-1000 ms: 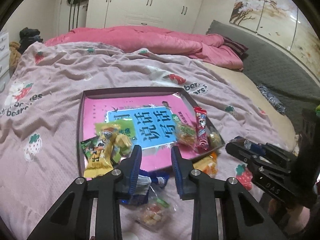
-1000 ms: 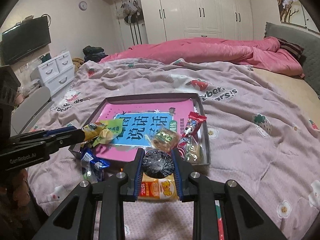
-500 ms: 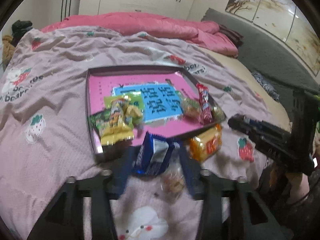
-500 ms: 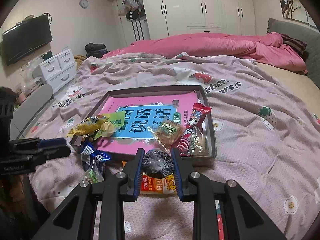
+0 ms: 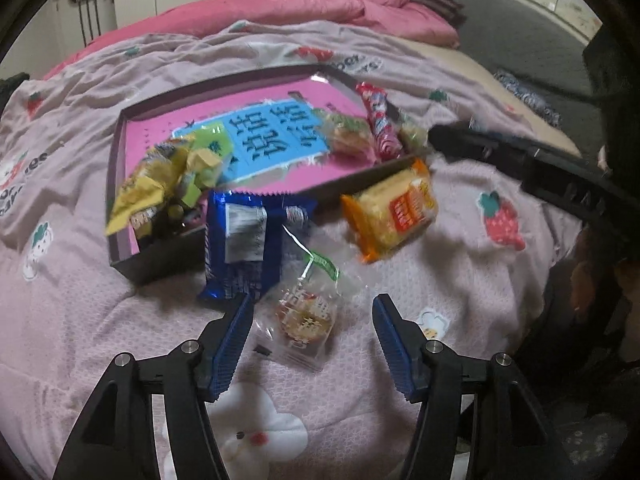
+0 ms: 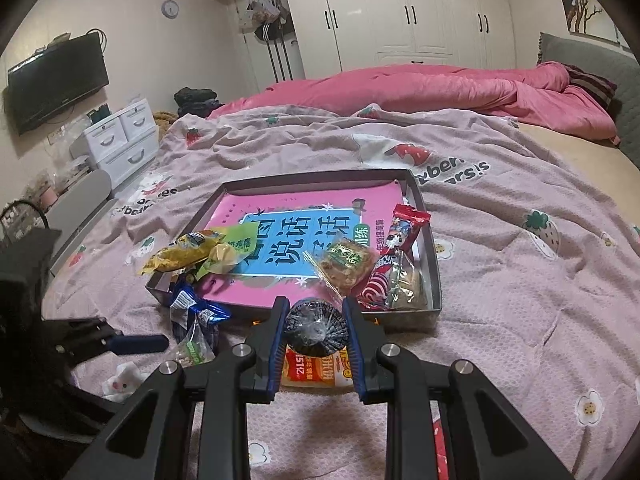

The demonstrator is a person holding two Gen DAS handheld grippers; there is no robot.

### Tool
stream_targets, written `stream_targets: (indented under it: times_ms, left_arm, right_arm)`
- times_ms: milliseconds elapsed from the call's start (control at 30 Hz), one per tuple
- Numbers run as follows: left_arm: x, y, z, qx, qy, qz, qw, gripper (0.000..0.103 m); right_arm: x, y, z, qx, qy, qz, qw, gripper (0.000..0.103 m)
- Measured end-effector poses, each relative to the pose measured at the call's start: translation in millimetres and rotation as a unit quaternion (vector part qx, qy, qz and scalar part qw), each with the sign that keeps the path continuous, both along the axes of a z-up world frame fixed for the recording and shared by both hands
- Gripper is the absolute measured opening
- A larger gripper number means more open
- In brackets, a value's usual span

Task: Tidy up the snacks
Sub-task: 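Lift the pastry bag and dark candy and carry them toward the tray with both tools, then lower the pastry bag and dark candy over the pink tray with both tools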

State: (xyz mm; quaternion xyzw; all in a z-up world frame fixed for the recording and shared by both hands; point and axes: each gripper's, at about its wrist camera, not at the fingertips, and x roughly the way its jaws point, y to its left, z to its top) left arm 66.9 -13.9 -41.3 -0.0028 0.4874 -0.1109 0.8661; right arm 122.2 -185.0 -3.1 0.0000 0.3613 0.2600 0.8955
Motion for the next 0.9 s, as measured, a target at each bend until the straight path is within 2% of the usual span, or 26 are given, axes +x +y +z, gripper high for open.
stream_targets:
  times_ms: [67, 133, 200, 367, 667, 900]
  left_arm:
    - [2.5, -1.2, -6.9, 0.005, 0.009, 0.003, 0.9999, 0.063]
    - [4.5, -1.5, -12.2, 0.01, 0.014, 0.008, 0.9998, 0.049]
    - [5.8, -2.3, -13.0, 0.01, 0.012, 0.009, 0.9998, 0.044]
    - [1.8, -1.4, 0.3, 0.002, -0.007, 0.009, 0.9999, 0.041]
    - [12.7, 18.9, 46.6, -0.061, -0.063, 0.035, 0.9955, 0.041]
    - [40.3, 29.5, 60.6, -0.063, -0.09, 0.068, 0.9917, 0.041]
  right_arm:
    - [1.5, 0.7, 0.8, 0.002, -0.001, 0.001, 1.0, 0.027]
    - [3.0, 1.9, 1.8, 0.003, -0.003, 0.001, 1.0, 0.027]
    - [4.5, 3.2, 3.8, 0.005, -0.006, 0.001, 1.0, 0.027]
    - [9.3, 4.9, 7.6, 0.01, -0.011, 0.002, 1.0, 0.027]
    - [18.8, 5.7, 8.6, 0.012, -0.015, -0.001, 1.0, 0.027]
    - [28.6, 10.2, 7.4, 0.011, -0.015, -0.004, 1.0, 0.027]
